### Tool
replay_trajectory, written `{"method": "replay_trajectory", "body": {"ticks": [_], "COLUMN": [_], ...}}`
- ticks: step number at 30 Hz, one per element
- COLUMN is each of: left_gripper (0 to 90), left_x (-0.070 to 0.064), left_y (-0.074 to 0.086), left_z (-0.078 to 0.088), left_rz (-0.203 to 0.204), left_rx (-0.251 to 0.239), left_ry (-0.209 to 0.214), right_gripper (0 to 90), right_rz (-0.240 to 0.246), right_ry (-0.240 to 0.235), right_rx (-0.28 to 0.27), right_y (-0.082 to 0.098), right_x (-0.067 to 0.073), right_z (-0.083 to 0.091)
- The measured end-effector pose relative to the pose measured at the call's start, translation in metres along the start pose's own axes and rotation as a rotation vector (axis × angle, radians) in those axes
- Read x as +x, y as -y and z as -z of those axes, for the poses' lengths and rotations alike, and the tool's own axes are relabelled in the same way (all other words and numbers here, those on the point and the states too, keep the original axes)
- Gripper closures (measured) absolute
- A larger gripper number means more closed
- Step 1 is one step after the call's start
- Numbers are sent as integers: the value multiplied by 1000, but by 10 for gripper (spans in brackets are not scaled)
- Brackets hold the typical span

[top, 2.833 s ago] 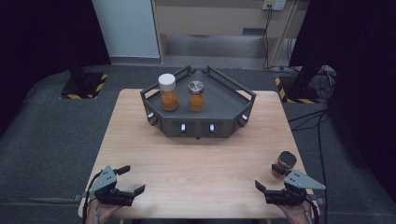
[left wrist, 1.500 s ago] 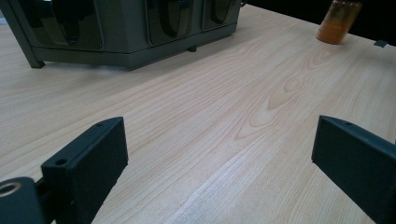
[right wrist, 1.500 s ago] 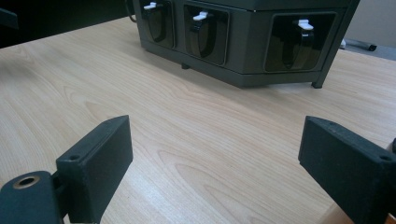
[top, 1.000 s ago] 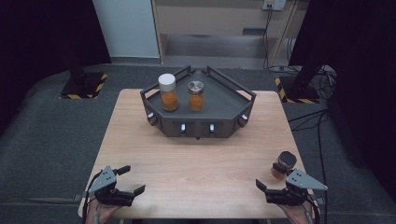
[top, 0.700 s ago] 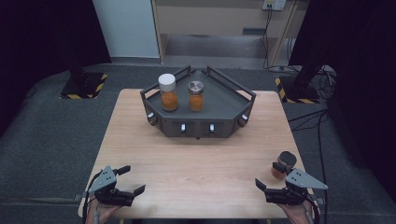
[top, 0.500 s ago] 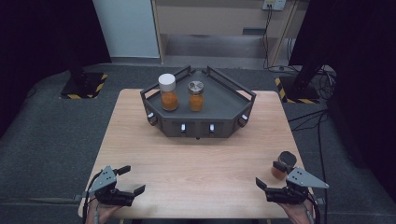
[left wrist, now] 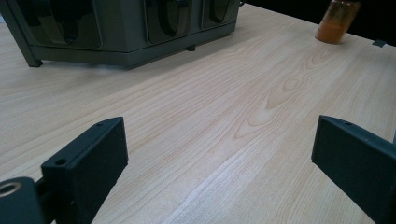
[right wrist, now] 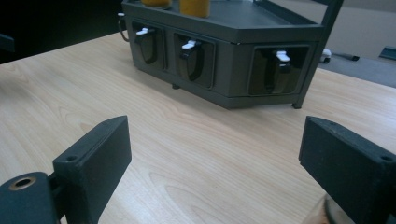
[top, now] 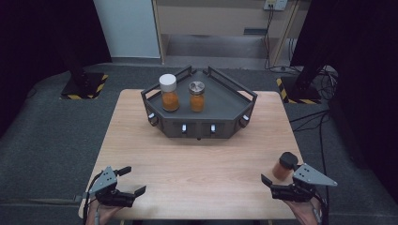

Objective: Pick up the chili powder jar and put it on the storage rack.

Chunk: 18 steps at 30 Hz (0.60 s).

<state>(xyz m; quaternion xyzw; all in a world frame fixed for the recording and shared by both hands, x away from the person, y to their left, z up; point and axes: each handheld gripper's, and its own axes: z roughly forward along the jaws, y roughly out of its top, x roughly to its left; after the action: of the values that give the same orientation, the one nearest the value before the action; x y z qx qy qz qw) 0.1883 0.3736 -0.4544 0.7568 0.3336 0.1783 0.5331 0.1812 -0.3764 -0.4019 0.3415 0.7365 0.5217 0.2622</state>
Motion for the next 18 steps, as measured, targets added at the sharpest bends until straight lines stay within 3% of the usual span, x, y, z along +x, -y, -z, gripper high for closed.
{"method": "replay_trajectory", "body": {"ticks": [18], "left_gripper": [28], "left_x": [0], "left_y": [-1], "left_z": [0], "left_rz": [-2], "left_rx": [3], "left_ry": [2], "right_gripper": [94], "right_rz": [-35], "right_ry": [78], "right_rx": [-4], "right_y": [-5], "right_x": [-15], "right_z": [9]}}
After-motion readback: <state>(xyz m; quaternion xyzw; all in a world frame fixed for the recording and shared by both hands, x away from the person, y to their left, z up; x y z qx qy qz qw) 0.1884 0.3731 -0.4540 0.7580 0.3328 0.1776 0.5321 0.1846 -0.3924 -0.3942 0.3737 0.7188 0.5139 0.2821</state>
